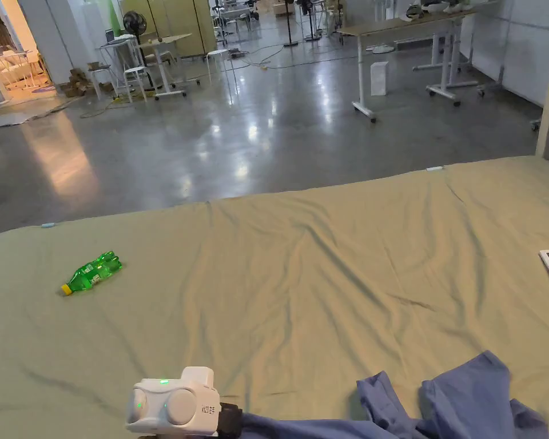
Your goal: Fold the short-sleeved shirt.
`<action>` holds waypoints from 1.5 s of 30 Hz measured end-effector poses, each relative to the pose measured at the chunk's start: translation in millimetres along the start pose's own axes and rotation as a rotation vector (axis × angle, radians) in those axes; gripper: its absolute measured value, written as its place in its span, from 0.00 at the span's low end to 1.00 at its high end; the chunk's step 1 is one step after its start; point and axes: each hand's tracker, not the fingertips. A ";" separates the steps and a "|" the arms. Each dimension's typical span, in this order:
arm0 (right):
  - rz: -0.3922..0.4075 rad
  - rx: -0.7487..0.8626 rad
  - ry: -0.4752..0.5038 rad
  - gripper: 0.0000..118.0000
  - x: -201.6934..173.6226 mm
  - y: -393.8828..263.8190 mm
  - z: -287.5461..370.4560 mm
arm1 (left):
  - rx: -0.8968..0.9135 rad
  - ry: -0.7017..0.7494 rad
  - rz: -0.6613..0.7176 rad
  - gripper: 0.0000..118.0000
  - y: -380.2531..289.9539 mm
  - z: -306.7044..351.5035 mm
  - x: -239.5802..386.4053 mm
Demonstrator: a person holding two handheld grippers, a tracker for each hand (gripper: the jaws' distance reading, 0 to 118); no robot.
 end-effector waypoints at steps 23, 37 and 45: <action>0.010 -0.545 -0.124 0.61 32.5 130.7 -363.0 | -0.113 -0.013 -0.150 0.07 13.3 -20.6 8.0; 0.140 -0.410 0.023 0.03 -6.8 155.8 -331.4 | 0.196 -0.053 -0.098 0.04 -4.8 38.3 -15.8; 0.092 0.007 0.062 0.03 10.7 246.4 -173.2 | 0.575 -0.136 -0.040 0.04 -8.9 238.2 -69.1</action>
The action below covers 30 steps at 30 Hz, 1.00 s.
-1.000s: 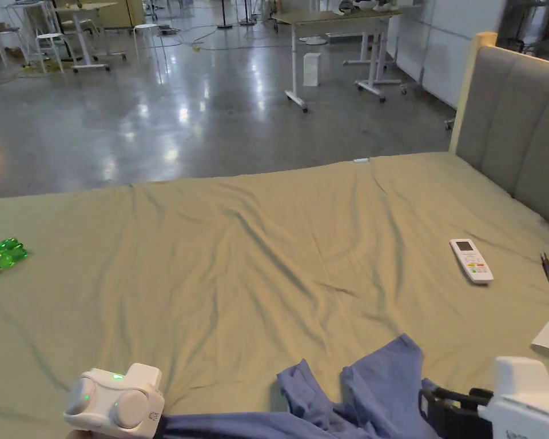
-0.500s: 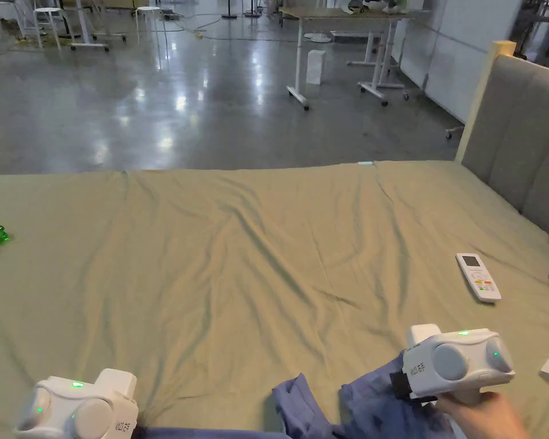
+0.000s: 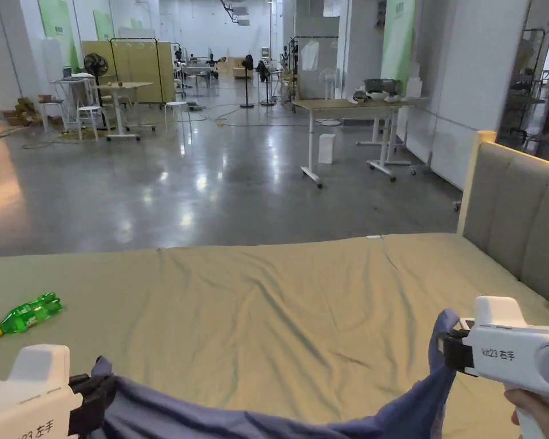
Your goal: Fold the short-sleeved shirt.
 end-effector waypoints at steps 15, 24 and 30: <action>0.146 0.532 -0.156 0.03 -63.6 251.5 235.7 | 0.468 0.106 -0.072 0.04 208.1 212.8 17.6; 0.206 0.643 -0.294 0.03 -91.4 348.0 302.2 | 0.538 0.177 -0.108 0.04 280.5 250.9 22.7; 0.134 0.634 -0.269 0.03 -96.2 338.3 310.0 | 0.535 0.170 -0.075 0.04 279.2 241.9 10.9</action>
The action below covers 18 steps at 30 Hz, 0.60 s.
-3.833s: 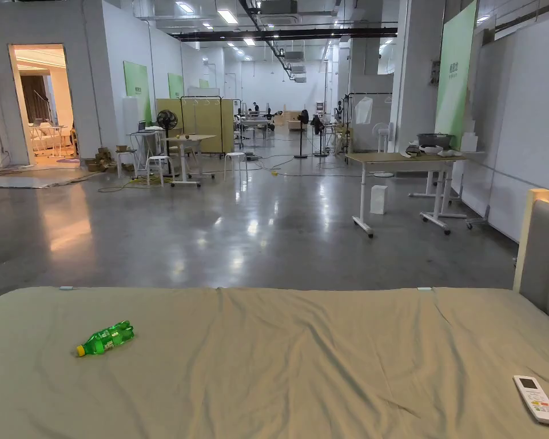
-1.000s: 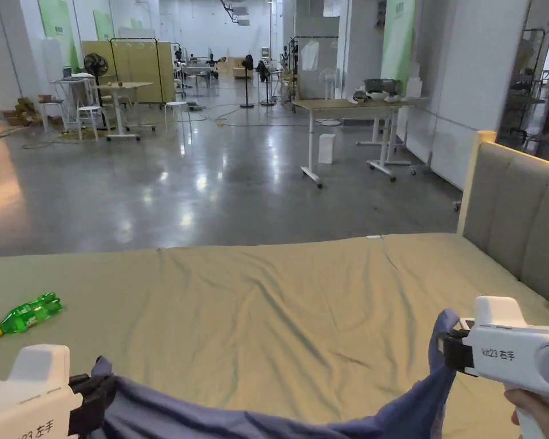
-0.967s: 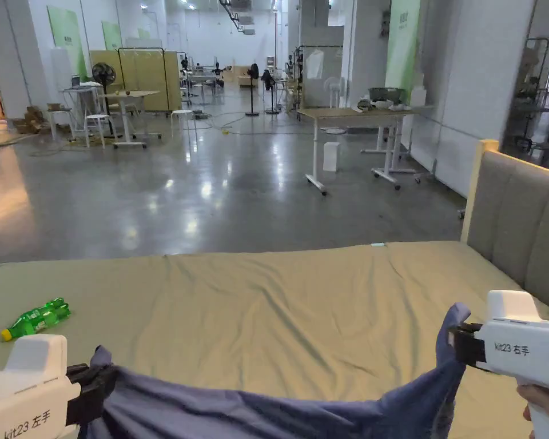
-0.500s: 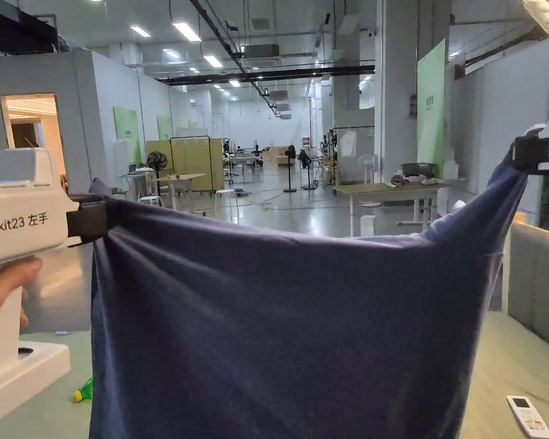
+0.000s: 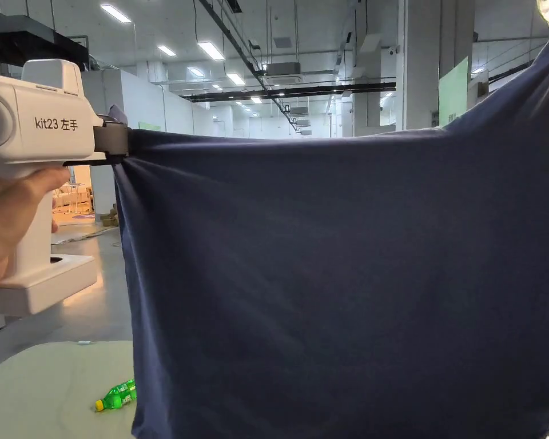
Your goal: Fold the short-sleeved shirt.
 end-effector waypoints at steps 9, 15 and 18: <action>0.031 -0.001 -0.016 0.03 -13.0 -12.8 -33.3 | -0.025 0.007 0.002 0.04 -15.8 -9.5 10.3; 0.034 -0.009 -0.008 0.03 -21.1 -21.8 -70.5 | 0.005 0.041 0.002 0.04 -26.1 -30.8 3.9; 0.036 -0.006 0.009 0.03 -29.1 -26.7 -83.3 | -0.015 0.041 0.037 0.04 -33.0 -60.7 -6.8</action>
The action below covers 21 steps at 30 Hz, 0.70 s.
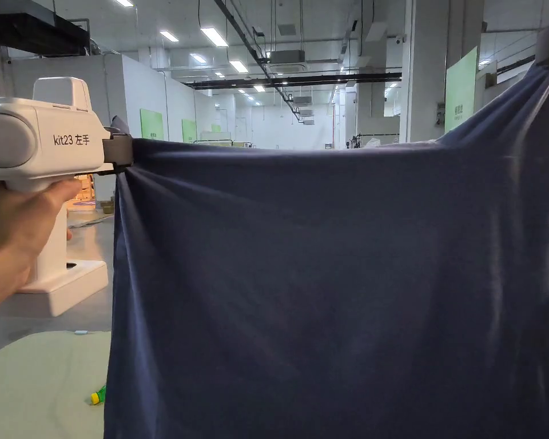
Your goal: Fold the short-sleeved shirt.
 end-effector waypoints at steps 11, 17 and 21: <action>0.003 0.060 -0.026 0.03 -38.4 -12.9 -43.1 | -0.055 -0.017 0.039 0.04 -19.8 -70.2 -18.0; 0.030 0.083 -0.041 0.03 -65.0 -10.1 -74.2 | -0.093 0.013 0.062 0.04 -34.1 -112.9 -19.0; 0.040 0.070 -0.068 0.03 -75.1 -11.2 -87.1 | -0.106 0.028 0.043 0.04 -42.3 -127.8 -18.5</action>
